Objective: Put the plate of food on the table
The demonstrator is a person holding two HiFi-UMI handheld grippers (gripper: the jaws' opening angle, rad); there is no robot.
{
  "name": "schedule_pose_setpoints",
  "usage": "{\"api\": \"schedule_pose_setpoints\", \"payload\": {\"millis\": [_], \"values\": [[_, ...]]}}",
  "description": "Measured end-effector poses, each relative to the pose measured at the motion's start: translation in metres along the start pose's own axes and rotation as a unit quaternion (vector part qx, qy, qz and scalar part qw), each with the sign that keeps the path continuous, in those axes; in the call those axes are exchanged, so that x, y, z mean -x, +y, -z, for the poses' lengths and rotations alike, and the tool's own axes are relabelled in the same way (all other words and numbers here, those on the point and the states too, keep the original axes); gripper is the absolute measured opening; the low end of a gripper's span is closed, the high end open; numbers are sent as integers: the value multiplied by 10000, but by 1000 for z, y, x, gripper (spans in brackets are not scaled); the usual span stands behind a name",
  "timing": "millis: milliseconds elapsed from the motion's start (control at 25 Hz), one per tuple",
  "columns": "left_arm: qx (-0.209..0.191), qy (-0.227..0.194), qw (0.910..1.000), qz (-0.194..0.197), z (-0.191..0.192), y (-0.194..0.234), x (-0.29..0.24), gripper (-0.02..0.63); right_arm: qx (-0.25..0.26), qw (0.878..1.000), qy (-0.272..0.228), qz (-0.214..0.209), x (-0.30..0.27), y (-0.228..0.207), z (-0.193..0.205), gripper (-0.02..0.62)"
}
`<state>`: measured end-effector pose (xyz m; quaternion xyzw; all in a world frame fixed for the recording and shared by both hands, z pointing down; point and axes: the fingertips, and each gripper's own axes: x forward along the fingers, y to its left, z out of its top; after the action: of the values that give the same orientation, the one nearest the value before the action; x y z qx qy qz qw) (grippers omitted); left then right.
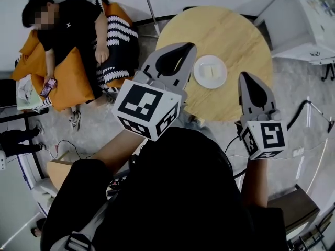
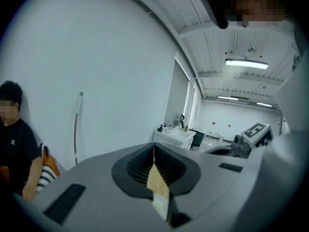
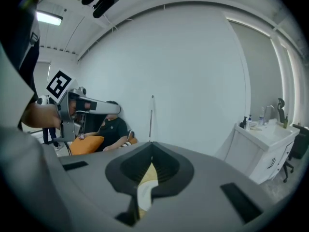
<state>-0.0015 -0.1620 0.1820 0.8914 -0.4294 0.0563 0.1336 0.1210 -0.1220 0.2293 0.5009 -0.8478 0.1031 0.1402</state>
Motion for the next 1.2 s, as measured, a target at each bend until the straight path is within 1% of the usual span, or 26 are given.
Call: {"api": "schedule_pose_setpoints", "payload": {"millis": [80,160,320,520,720,1200], "values": [[-11,-65,10000,-4,-6,1,4,9,-14,9999,-72,-89,3,3,-6,9],[-27,-110,9999,-11,-11,2,8,9,-166,9995,-216,-184,8,4,-15,9],[-75,-140,9999,-26,-14,3,12,9,-418,9978,-463,-216,18,1,-31,9],[-148,-199,9997,-26,-17,3,10,9,-687,9957,-537,-326,20,-4,-29,9],[-155,-266,9995,19,-24,2,1,9,-688,9957,-548,-308,18,-11,-32,8],[-228,-264,9992,203,-28,5,-15,9,-525,9968,-524,-283,6,-15,-41,9]]}}
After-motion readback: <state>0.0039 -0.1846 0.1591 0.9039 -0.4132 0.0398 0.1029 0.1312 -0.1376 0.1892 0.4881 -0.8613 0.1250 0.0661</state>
